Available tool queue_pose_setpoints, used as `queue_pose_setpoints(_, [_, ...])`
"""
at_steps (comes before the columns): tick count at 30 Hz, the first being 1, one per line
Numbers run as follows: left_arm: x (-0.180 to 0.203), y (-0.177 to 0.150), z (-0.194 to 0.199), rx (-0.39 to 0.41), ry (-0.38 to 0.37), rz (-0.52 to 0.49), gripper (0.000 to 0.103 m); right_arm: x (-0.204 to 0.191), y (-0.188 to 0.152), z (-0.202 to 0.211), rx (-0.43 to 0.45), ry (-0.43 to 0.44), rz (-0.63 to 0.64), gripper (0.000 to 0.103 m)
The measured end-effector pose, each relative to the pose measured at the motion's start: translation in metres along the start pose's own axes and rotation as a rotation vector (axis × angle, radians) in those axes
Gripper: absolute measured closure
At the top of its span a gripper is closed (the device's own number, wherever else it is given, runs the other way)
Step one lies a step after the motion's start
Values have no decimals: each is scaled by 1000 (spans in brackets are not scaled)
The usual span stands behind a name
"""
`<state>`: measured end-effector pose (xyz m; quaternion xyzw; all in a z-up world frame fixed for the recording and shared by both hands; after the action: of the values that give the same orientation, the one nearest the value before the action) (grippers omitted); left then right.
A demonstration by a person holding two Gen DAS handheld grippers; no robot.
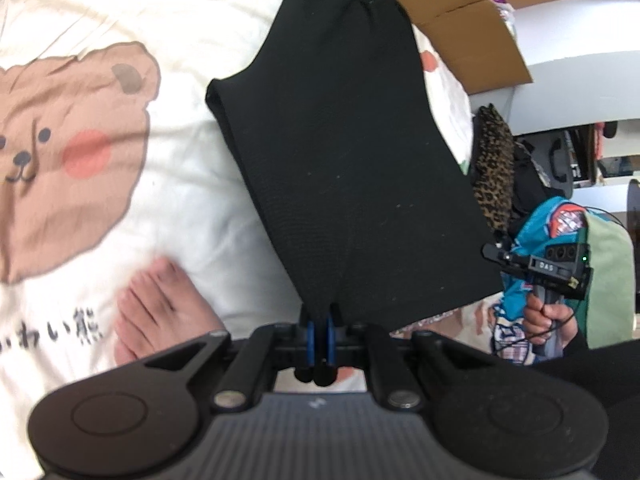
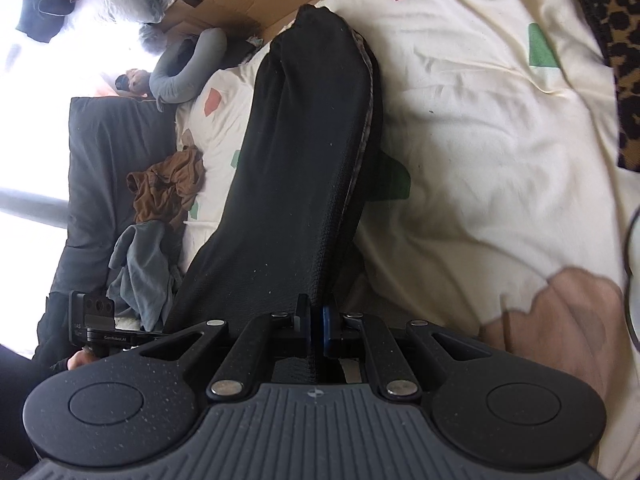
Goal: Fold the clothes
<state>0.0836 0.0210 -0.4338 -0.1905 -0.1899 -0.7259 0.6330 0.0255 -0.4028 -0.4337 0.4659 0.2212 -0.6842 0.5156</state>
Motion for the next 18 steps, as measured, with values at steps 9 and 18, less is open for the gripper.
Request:
queue_pose_setpoints(9, [12, -21, 0, -13, -37, 27, 97, -10, -24, 21, -19, -10, -16, 100])
queue_pose_setpoints(18, [8, -12, -6, 22, -40, 51, 97, 3, -16, 13, -14, -18, -33, 100])
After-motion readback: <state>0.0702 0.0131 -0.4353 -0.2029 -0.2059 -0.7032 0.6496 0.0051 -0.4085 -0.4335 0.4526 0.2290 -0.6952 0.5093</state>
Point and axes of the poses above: each gripper's, at about its wrist camera, not at the fingertips, and z roughly against the way its jaws point, x to its right, y to its top, the point moved 8 cm from there along -z, roughly the way its jaws point, and after that the axes turned 10 degrees about y, right-handed, at the moved point
